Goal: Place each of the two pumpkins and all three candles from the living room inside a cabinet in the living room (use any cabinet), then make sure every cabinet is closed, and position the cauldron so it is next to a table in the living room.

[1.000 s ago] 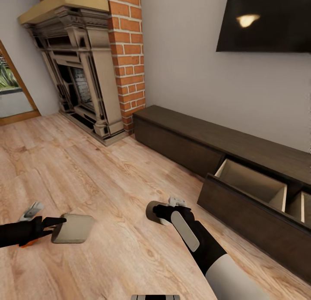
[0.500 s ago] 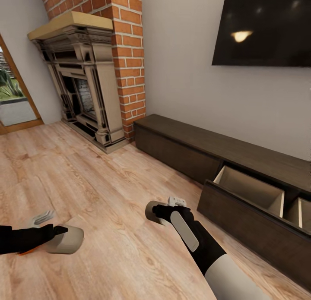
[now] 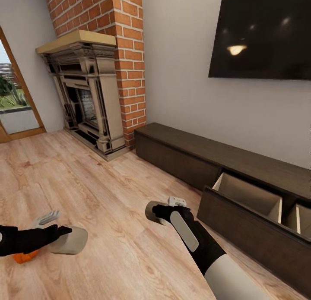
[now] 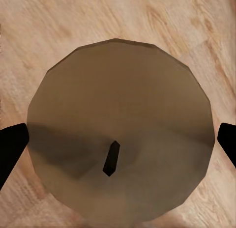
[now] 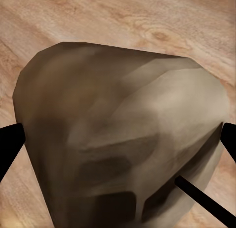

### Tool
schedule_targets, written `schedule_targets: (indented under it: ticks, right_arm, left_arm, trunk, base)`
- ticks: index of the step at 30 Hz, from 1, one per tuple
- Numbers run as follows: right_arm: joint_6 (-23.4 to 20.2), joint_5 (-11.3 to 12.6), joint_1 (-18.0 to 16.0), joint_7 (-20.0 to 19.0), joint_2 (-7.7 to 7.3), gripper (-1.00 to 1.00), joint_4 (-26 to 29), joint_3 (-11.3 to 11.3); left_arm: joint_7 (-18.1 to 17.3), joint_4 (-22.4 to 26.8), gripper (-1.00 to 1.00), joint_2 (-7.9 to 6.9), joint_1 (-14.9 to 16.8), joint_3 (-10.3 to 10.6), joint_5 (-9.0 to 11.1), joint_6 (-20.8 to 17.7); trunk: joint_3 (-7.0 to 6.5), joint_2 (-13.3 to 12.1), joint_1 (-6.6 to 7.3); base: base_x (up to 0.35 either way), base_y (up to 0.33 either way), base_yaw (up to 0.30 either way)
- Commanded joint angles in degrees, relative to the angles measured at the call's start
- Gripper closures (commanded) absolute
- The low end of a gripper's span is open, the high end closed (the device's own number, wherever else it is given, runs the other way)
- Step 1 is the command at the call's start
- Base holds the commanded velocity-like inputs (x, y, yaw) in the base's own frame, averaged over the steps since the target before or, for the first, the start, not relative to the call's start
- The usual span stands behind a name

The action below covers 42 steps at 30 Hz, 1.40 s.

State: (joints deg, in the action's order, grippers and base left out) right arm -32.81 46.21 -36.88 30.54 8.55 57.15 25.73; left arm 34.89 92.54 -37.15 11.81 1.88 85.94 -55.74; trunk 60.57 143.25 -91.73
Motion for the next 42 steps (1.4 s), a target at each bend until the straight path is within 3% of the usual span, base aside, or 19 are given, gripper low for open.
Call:
schedule_targets:
  ticks: [1,14,25,28,31,35,37,40,42]
  right_arm:
    - [-0.06,0.55,-0.04,0.57,-0.02,1.00,0.06,0.11]
    - [-0.06,0.55,-0.03,0.54,-0.02,1.00,0.06,0.16]
    - [-0.15,0.63,-0.03,0.78,-0.02,1.00,-0.01,0.20]
    - [-0.15,0.64,-0.03,0.87,-0.02,1.00,-0.02,0.18]
    - [-0.15,0.68,-0.04,0.91,-0.01,1.00,-0.02,0.16]
    - [-0.15,0.66,-0.05,0.92,-0.02,1.00,-0.02,0.12]
    - [-0.15,0.65,-0.04,0.93,-0.02,1.00,-0.02,0.11]
    - [-0.15,0.64,-0.05,0.93,-0.02,1.00,0.02,0.11]
    - [-0.15,0.64,-0.04,0.93,-0.02,1.00,0.01,0.11]
  left_arm:
    - [0.72,0.05,1.00,-0.04,0.05,0.07,0.55,-0.01]
    - [0.37,0.09,1.00,0.40,0.05,0.12,0.46,-0.11]
    - [0.81,-0.09,1.00,0.41,0.05,0.37,-0.15,-0.52]
    - [0.96,-0.27,1.00,0.48,0.05,0.59,-2.73,-0.51]
    - [0.87,-0.44,1.00,1.90,0.07,0.71,-5.76,-0.51]
    - [0.72,-0.54,1.00,5.29,0.12,1.04,-12.04,-0.52]
    - [0.62,-0.60,1.00,7.64,0.13,1.18,-16.94,-0.57]
    - [0.50,-0.95,1.00,10.34,0.19,1.28,-21.88,-0.62]
    - [0.51,-1.12,1.00,11.83,0.21,1.33,-23.61,-0.65]
  trunk:
    - [-0.17,0.01,0.03]
    - [-2.50,-4.82,2.69]
    - [-3.82,-9.23,5.11]
    - [-4.14,-10.43,5.77]
    - [-4.45,-11.64,6.43]
    - [-4.86,-13.24,7.31]
    - [-5.07,-14.04,7.75]
    - [-5.37,-15.25,8.40]
    - [-5.58,-16.05,8.84]
  base:
    - [0.000,0.000,0.000]
    - [0.000,0.000,-0.010]
    - [0.000,0.000,-0.140]
    - [0.000,0.000,-0.164]
    - [0.000,0.000,-0.160]
    - [0.000,0.000,-0.159]
    - [0.000,0.000,-0.158]
    - [0.000,0.000,-0.157]
    - [0.000,0.000,-0.157]
